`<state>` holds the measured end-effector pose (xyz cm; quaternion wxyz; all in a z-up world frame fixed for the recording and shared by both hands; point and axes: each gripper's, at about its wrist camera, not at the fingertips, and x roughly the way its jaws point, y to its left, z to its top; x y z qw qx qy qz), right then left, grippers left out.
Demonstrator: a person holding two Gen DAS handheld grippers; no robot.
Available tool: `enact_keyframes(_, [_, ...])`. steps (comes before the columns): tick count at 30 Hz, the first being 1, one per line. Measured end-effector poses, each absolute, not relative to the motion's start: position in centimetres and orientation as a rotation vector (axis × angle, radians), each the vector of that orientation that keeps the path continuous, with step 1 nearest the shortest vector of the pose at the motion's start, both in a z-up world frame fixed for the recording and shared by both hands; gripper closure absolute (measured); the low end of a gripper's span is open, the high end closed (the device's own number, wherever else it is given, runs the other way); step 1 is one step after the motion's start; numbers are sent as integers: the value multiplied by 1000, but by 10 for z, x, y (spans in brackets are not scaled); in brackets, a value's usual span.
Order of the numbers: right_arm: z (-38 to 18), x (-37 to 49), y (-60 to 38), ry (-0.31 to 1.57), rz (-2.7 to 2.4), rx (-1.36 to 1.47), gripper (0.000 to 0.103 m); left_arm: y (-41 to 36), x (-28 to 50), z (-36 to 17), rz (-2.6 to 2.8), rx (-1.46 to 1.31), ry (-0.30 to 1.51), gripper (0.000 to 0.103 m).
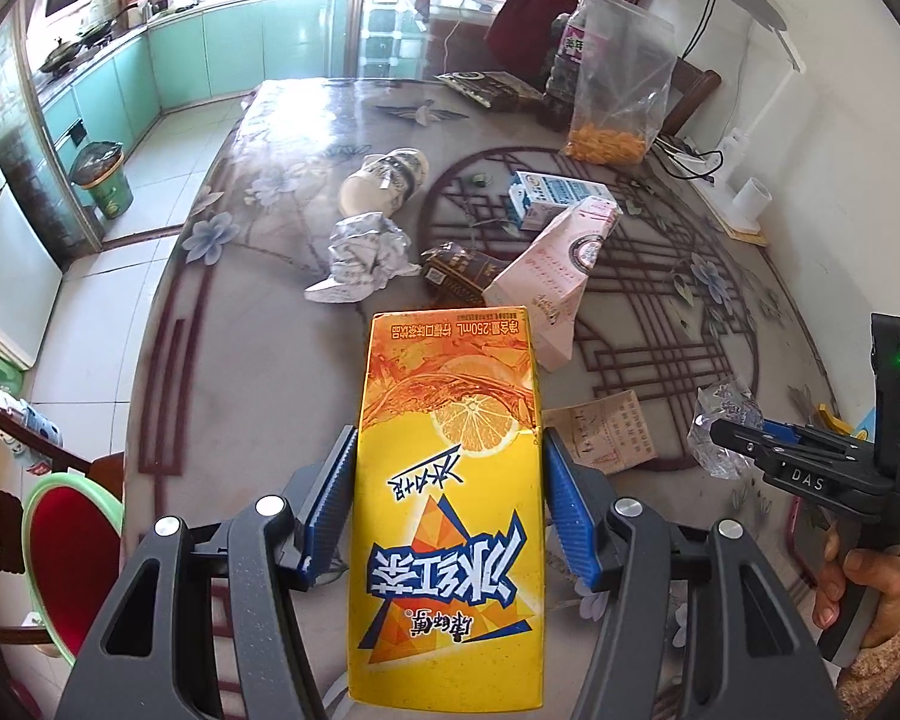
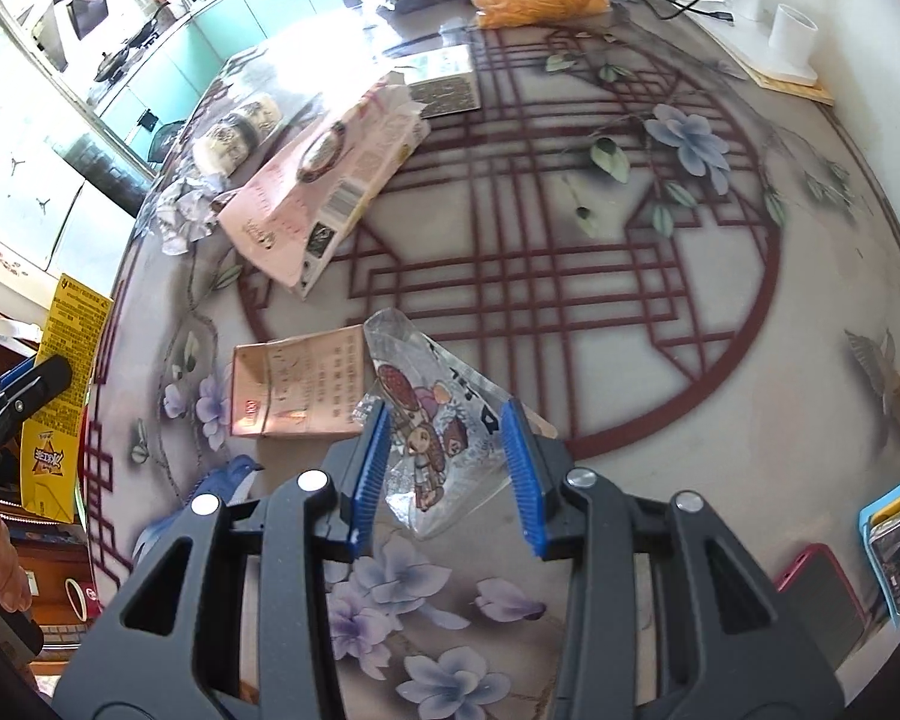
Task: Collect trash
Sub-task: 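Carry the yellow carton and clear wrapper over the red bucket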
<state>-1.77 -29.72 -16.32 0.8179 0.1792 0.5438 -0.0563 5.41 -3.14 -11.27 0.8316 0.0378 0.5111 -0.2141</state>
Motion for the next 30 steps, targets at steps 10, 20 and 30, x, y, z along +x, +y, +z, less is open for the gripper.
enact_keyframes(10, [-156, -10, -249, 1168, -95, 335, 66, 20, 56, -116, -428, 33, 1076, 47])
enact_keyframes(20, [-150, -3, -184, 1179, -74, 291, 66, 96, 57, -126, -390, -16, 1092, 47])
enact_keyframes(30, [-143, 3, -99, 1174, -19, 258, 66, 169, 54, -130, -361, -33, 1088, 47])
